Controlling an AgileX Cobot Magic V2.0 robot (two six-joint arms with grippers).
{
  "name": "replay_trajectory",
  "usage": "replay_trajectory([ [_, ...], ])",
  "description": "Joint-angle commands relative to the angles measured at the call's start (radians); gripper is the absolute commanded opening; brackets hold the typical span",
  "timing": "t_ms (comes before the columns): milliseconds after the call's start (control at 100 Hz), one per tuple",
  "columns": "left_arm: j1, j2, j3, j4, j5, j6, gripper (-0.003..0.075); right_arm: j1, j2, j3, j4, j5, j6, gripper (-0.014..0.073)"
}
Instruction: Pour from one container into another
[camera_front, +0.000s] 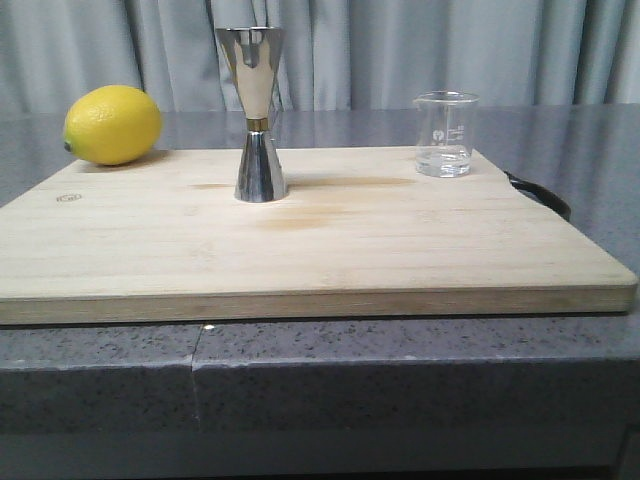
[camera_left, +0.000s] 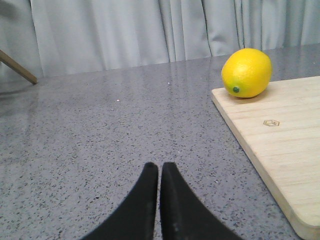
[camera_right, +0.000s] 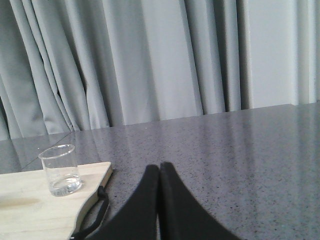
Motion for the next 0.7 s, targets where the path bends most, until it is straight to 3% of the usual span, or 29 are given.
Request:
replay_trajectory([
  [0,0.001,-0.025,0.037,0.0,-0.086,0.002,-0.0019,-0.004,-0.019,0.021,0.003,-0.079,-0.043,-0.0075],
  [200,0.001,-0.025,0.037,0.0,-0.086,0.002,-0.0019,-0.003,-0.019,0.021,-0.011,-0.059,-0.043,-0.0075],
  [380,0.001,-0.025,0.037,0.0,-0.086,0.002,-0.0019,0.001,-0.019,0.021,-0.119,0.006,-0.043,-0.0075],
  [690,0.001,-0.025,0.037,0.0,-0.086,0.002,-0.0019,0.026,-0.019,0.021,-0.123,0.049,-0.043,-0.0075],
])
